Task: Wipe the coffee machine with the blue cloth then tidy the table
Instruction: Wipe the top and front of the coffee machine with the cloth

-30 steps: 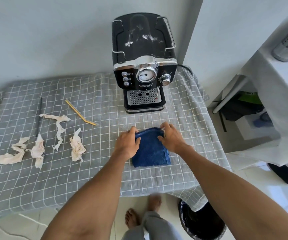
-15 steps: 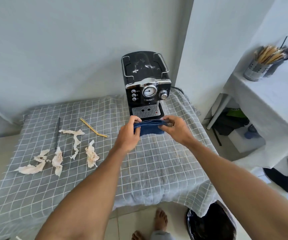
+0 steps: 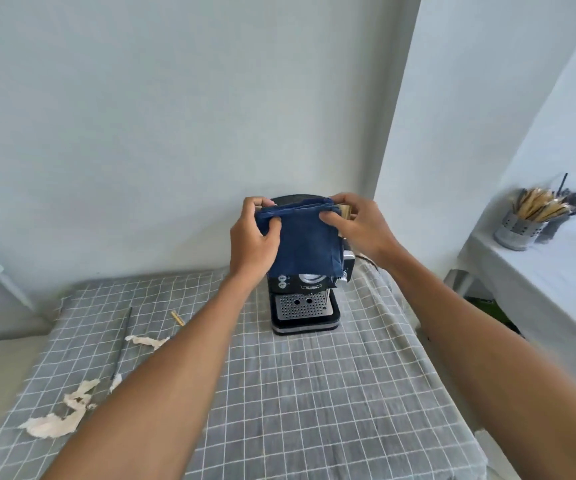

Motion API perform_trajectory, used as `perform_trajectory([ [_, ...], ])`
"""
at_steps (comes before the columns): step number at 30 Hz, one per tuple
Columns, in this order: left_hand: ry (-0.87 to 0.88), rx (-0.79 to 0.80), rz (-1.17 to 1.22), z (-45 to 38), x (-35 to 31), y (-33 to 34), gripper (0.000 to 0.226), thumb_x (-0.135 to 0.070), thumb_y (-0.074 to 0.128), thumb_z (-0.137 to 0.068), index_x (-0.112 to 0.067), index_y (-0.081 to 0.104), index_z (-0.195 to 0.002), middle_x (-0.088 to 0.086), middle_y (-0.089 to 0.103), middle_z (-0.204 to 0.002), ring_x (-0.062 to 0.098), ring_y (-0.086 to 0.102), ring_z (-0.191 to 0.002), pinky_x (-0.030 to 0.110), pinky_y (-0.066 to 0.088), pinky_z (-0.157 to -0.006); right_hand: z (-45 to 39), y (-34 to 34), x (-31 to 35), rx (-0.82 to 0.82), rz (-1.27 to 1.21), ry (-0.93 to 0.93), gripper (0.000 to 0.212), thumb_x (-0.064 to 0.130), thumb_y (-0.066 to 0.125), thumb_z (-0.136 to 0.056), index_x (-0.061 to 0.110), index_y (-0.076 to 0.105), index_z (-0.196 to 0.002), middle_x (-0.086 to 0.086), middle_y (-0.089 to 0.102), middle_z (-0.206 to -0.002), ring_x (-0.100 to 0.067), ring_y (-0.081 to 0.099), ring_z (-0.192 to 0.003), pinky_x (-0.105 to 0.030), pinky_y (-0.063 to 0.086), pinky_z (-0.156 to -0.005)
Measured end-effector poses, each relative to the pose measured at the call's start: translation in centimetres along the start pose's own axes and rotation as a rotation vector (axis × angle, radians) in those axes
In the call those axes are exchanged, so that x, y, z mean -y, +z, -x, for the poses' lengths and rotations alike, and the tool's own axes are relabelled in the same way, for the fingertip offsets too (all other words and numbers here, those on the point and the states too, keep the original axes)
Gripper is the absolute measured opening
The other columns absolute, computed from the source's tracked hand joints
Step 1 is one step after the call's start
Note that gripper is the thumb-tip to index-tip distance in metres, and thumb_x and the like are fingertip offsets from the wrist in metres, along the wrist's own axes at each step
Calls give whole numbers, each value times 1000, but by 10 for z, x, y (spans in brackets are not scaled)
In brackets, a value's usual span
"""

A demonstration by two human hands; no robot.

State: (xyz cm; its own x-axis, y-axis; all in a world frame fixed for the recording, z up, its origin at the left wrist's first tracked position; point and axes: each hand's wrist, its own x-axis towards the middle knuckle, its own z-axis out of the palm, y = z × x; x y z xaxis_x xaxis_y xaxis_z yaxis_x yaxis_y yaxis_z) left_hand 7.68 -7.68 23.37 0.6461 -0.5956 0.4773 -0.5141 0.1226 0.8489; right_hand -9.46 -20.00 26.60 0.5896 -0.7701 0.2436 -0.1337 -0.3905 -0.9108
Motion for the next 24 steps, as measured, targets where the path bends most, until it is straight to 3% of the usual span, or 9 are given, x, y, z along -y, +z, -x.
perform_trajectory([
  [3, -20, 28, -22, -32, 14, 11, 24, -18, 65, -91, -35, 54, -104, -13, 67, -92, 4, 63, -71, 10, 44, -59, -40, -4, -13, 11, 1, 9, 12, 31, 75, -89, 25, 74, -100, -3, 73, -90, -13, 66, -76, -31, 57, -67],
  [6, -56, 55, -57, -63, 31, 27, 27, -19, 64, -91, -38, 51, -106, -9, 67, -93, 3, 61, -65, 11, 43, -57, -80, -8, -34, 47, 27, 36, 12, 27, 76, -91, 21, 74, -102, 1, 71, -86, -10, 64, -74, -26, 54, -67],
  [11, -133, 125, -147, -98, 64, 58, 30, -20, 63, -94, -38, 47, -111, -7, 65, -86, 3, 56, -57, 15, 43, -53, -130, -9, -70, 92, 151, 102, 22, 25, 74, -94, 14, 71, -112, -12, 74, -97, -16, 65, -80, -42, 59, -81],
  [15, -106, 184, -316, -109, 86, 70, 29, -22, 64, -94, -37, 49, -113, -19, 67, -94, 3, 62, -73, 32, 53, -71, -144, -5, -86, 83, 470, 50, 36, 29, 74, -92, 18, 64, -125, -3, 66, -106, -19, 61, -98, -35, 52, -90],
  [17, -44, 180, -412, -111, 97, 72, 26, -23, 65, -94, -35, 55, -115, -17, 70, -102, 8, 66, -83, 41, 55, -81, -138, 7, -90, 41, 641, -80, 42, 25, 69, -93, 19, 59, -133, -9, 58, -120, -24, 54, -113, -37, 46, -102],
  [19, -64, 151, -390, -116, 106, 73, 25, -25, 62, -97, -30, 59, -122, -12, 71, -115, 15, 67, -100, 45, 53, -93, -132, 25, -86, 36, 652, -214, 41, 21, 63, -96, 15, 60, -137, -12, 58, -125, -29, 53, -120, -40, 45, -105],
  [21, -176, 171, -314, -119, 114, 73, 32, -28, 52, -104, -22, 57, -135, -4, 65, -134, 19, 60, -122, 44, 46, -106, -126, 49, -84, 162, 689, -266, 44, 25, 54, -102, 13, 57, -144, -13, 56, -139, -33, 49, -133, -45, 41, -111],
  [24, -377, 244, -316, -119, 125, 71, 47, -35, 34, -110, -17, 43, -152, 3, 49, -154, 22, 44, -142, 35, 32, -118, -122, 82, -92, 393, 861, -156, 58, 38, 30, -110, 11, 27, -161, -16, 16, -170, -38, 9, -157, -54, 15, -126],
])
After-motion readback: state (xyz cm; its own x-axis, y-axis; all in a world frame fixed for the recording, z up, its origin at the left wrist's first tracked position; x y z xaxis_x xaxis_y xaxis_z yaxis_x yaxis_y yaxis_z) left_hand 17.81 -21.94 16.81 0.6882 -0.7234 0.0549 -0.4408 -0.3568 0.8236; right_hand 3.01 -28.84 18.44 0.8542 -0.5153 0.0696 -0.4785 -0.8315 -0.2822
